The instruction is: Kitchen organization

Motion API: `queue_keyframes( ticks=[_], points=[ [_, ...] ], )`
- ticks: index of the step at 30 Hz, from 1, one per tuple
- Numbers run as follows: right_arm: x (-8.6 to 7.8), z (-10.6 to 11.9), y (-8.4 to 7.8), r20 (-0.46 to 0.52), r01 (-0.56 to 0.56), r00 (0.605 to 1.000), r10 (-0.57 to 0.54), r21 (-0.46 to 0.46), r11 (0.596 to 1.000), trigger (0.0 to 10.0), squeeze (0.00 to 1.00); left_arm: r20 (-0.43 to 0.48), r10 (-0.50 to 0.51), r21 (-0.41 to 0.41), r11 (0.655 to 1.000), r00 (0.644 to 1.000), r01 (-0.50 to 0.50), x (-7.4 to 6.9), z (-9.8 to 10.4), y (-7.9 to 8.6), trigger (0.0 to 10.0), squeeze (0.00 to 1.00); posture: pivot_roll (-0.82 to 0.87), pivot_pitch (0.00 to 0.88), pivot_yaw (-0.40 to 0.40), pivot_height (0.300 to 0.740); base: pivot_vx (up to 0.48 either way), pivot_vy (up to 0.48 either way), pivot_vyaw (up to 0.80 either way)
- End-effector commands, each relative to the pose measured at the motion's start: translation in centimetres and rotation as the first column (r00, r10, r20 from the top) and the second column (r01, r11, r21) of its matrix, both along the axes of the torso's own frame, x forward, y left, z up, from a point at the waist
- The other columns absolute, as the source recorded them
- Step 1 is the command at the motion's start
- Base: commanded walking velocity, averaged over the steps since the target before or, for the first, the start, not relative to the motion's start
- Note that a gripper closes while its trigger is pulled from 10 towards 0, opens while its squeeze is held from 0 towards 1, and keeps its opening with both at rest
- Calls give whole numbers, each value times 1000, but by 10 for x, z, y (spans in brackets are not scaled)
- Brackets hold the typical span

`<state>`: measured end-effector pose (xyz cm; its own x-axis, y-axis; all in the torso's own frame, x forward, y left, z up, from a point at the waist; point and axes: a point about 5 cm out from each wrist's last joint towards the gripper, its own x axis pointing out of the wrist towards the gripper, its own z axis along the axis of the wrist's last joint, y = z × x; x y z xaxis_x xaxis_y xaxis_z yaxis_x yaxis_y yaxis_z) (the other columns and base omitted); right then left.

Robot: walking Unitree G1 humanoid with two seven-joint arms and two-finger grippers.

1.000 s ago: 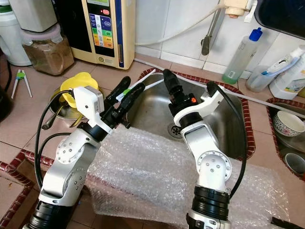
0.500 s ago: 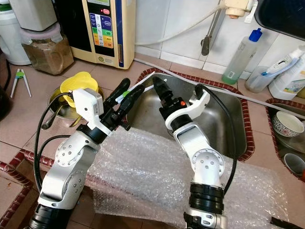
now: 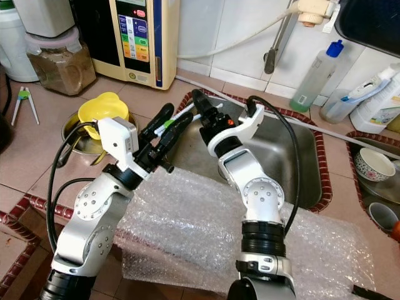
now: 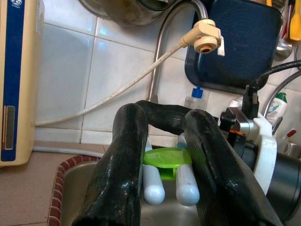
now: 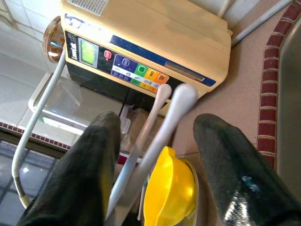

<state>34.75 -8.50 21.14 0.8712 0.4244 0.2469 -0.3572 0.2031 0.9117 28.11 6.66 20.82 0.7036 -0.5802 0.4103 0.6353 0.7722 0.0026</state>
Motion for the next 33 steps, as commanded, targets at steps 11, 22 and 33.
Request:
queue_keyframes(
  ticks=[11, 22, 33],
  points=[
    [2, 26, 23, 56, -24, 998, 19, 84, 996, 0, 0, 28, 9, 7, 1000, 1000, -10, -1, 5, 1, 0, 0, 97, 107, -123, 740, 0, 0, 0],
    [3, 28, 22, 60, -13, 998, 8, 89, 996, 0, 0, 30, 28, 26, 999, 999, -29, 1, 3, 2, 0, 0, 101, 106, -117, 740, 0, 0, 0],
    [5, 27, 16, 57, 34, 998, -38, 69, 997, 0, 0, -6, 72, 96, 993, 997, -71, 9, -4, 6, 10000, 0, 100, 107, -113, 740, 0, 0, 0]
  ],
)
